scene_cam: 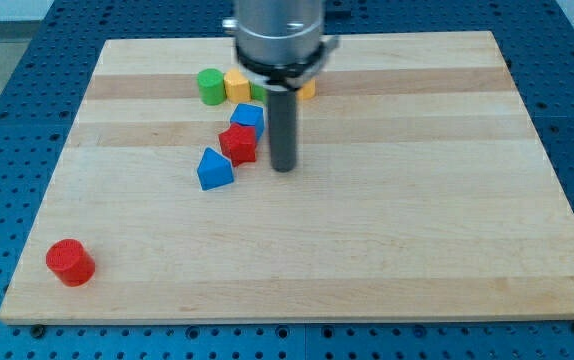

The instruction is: Place the blue triangle towards the top of the red circle

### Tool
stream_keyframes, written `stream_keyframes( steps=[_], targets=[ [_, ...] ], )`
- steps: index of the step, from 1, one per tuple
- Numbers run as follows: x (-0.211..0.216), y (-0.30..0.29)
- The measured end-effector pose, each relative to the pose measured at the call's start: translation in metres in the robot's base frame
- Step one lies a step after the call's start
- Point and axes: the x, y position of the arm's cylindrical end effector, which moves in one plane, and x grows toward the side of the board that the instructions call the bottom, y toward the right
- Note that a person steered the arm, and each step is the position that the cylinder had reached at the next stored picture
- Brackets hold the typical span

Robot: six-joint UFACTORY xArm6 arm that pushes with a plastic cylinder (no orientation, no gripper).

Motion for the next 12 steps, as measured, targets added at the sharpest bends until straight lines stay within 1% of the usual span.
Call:
stream_keyframes(
  steps=[1, 2, 3, 4, 5, 6, 7, 9, 11, 12],
  targets=[
    [0.0, -0.074],
    [0.001, -0.126],
    [0.009, -0.128],
    [0.009, -0.086],
    [0.021, -0.071],
    [0.047, -0.103],
    [0.056, -0.15],
    [0.056, -0.126],
    [0.089, -0.169],
    [0.075, -0.151]
  ],
)
